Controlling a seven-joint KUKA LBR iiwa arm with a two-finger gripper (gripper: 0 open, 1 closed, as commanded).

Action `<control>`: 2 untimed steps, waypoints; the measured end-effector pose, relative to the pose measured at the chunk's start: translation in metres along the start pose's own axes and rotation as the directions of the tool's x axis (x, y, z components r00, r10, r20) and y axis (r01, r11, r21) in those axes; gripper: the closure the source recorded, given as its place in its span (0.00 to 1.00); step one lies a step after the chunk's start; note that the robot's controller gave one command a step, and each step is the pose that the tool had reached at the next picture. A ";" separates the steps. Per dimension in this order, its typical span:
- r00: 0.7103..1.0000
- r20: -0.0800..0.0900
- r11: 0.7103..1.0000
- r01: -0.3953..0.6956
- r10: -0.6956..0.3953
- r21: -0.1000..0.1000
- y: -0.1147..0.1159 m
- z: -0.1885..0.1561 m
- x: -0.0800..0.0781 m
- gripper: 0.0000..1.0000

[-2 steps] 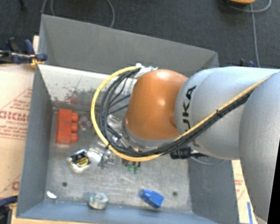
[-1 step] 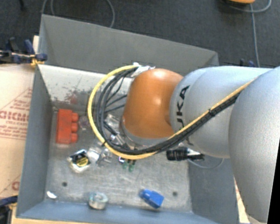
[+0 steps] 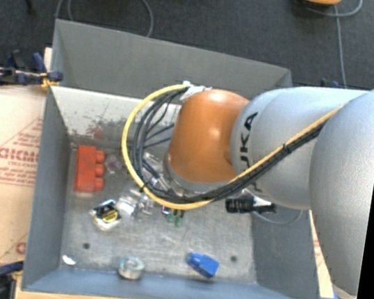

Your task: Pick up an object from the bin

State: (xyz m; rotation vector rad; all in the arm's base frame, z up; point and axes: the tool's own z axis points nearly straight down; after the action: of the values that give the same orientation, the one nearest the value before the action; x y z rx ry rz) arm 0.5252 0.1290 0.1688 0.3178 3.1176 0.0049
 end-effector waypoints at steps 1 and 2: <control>1.000 0.000 1.000 0.000 0.000 0.000 0.000 0.000 0.000 0.00; 0.999 -0.003 0.999 0.035 -0.035 0.001 0.035 0.058 -0.004 0.00</control>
Offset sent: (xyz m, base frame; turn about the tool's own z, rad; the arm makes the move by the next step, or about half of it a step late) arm 0.0000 0.0000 0.0000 0.0000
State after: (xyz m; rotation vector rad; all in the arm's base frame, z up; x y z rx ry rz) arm 0.5367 0.1621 0.1112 0.2641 3.1254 0.0042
